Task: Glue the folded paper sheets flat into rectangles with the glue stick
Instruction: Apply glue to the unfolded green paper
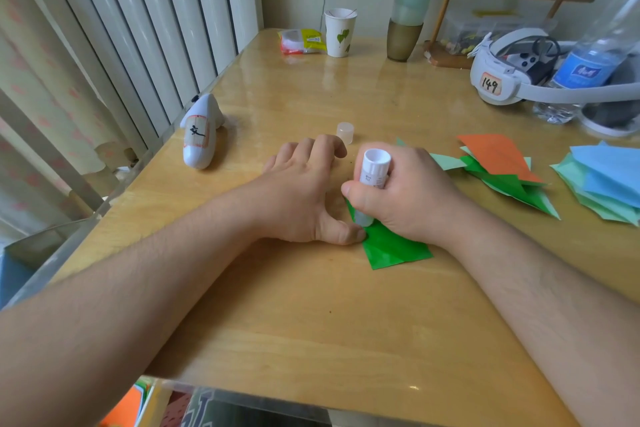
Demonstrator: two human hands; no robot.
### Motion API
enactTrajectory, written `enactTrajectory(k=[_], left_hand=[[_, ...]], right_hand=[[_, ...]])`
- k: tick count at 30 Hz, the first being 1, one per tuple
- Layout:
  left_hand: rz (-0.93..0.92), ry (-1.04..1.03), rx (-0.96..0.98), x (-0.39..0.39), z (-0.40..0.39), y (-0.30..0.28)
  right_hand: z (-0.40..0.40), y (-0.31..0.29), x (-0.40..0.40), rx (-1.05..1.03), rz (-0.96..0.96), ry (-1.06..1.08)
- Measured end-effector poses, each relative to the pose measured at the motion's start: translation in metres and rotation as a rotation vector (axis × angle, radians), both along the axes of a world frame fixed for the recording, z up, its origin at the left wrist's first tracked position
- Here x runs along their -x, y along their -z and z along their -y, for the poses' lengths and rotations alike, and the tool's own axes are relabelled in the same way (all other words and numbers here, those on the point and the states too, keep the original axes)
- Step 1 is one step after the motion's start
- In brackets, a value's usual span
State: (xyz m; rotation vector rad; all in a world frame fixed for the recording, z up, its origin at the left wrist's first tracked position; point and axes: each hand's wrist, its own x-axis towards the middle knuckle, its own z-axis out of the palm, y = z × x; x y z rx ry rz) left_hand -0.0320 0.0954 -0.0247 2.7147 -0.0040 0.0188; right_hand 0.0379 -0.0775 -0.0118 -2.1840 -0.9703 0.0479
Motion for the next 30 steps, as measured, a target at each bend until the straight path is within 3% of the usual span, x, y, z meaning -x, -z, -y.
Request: enactTrajectory(k=[12, 17, 26, 30], left_hand=[[-0.019, -0.004, 0.005, -0.001, -0.002, 0.001], [-0.021, 0.006, -0.012, -0.001, -0.003, 0.000], [-0.029, 0.003, -0.015, -0.003, -0.004, 0.002], [-0.027, -0.003, -0.001, -0.001, -0.003, 0.002]], right_hand=[[-0.016, 0.002, -0.015, -0.029, 0.097, 0.106], [-0.007, -0.002, -0.018, -0.199, 0.121, 0.128], [0.005, -0.002, -0.008, -0.178, 0.033, 0.079], [0.005, 0.000, -0.004, -0.054, -0.019, 0.028]])
